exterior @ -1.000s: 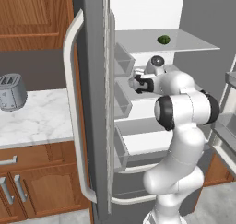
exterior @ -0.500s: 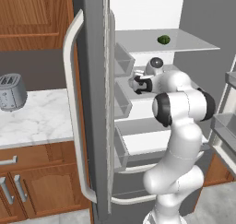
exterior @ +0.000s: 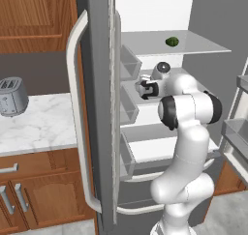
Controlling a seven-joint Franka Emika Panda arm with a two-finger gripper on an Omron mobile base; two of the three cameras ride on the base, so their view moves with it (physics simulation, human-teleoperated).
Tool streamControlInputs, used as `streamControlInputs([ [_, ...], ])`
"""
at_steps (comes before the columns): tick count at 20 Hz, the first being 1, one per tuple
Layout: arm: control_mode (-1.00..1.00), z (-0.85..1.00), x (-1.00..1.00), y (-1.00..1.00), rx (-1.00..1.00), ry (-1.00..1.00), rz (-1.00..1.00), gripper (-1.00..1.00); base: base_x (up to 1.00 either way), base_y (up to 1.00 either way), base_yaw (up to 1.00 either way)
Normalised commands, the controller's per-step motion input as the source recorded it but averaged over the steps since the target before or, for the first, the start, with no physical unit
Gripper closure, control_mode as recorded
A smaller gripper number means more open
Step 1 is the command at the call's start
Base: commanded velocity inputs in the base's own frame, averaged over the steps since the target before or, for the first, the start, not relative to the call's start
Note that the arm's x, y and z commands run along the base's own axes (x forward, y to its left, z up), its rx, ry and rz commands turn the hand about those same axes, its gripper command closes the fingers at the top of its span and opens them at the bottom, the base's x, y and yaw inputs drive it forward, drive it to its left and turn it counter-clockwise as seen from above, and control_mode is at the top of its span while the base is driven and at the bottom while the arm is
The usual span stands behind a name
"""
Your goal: Transport the steak from the fridge to the microwave and turn on the microwave.
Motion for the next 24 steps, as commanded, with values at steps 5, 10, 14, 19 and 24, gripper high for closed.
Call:
streamControlInputs([
  [5, -1.0, -0.14, 0.16, -0.02, 0.0, 0.0, 0.0, -1.0, 0.0, 0.0, 0.0],
  [10, -1.0, -0.22, 0.06, 0.0, 0.0, 0.02, 0.0, -1.0, 0.0, 0.0, 0.0],
  [14, -1.0, -0.28, 0.0, -0.01, 0.0, 0.04, 0.0, 1.0, 0.0, 0.0, 0.0],
  [19, -1.0, -0.11, 0.0, 0.0, 0.0, 0.0, 0.0, 1.0, 0.0, 0.0, 0.0],
  [24, -1.0, -0.16, 0.0, 0.0, 0.0, -0.01, 0.0, 1.0, 0.0, 0.0, 0.0],
])
